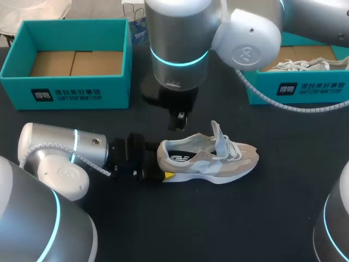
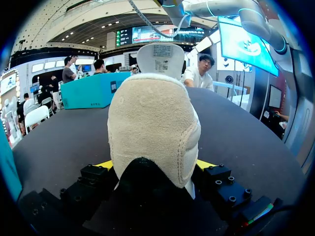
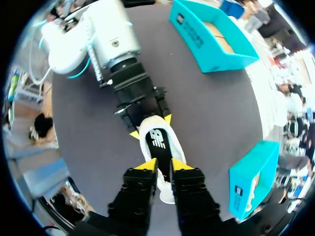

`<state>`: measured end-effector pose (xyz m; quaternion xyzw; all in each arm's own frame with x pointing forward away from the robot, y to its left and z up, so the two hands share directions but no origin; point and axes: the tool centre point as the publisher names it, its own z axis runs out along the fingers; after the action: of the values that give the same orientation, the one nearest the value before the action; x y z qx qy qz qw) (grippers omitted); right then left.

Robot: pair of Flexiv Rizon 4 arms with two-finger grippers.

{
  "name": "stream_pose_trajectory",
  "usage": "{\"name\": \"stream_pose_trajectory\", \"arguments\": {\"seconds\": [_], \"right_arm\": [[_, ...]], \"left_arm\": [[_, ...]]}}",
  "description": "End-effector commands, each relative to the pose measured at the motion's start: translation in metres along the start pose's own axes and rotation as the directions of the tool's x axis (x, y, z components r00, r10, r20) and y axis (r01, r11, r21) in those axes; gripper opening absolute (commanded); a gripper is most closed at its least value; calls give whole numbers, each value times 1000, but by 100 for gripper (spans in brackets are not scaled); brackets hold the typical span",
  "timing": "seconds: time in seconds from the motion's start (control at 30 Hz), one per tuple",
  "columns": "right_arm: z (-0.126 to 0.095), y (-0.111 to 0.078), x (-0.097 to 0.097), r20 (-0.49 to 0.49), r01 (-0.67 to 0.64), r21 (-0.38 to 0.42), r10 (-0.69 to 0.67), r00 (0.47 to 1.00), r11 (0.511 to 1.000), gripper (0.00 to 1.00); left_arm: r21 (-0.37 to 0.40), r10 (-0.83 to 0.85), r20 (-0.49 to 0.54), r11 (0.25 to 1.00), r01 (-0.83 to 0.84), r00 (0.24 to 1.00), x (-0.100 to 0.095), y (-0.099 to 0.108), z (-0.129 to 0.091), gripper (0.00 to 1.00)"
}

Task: Take the shoe out of the shoebox, open the shoe tongue, remove and reinsert the insole, then place the shoe into the shoebox

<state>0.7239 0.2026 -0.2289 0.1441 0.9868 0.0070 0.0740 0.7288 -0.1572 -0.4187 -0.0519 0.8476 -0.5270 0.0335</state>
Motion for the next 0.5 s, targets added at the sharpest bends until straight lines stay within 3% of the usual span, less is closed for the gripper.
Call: {"name": "stream_pose_trajectory", "arguments": {"seconds": [0.03, 0.4, 0.5], "right_arm": [[2, 0, -7, -111, 194, 8, -192, 975, 981, 0], [2, 0, -7, -111, 194, 8, -192, 975, 981, 0], [15, -6, -4, -72, 154, 65, -149, 986, 986, 0]], "left_arm": [[-3, 0, -1, 1000, 0, 1000, 1, 2, 1, 0], [-3, 0, -1, 1000, 0, 1000, 1, 2, 1, 0], [-3, 0, -1, 1000, 0, 1000, 1, 2, 1, 0]]}}
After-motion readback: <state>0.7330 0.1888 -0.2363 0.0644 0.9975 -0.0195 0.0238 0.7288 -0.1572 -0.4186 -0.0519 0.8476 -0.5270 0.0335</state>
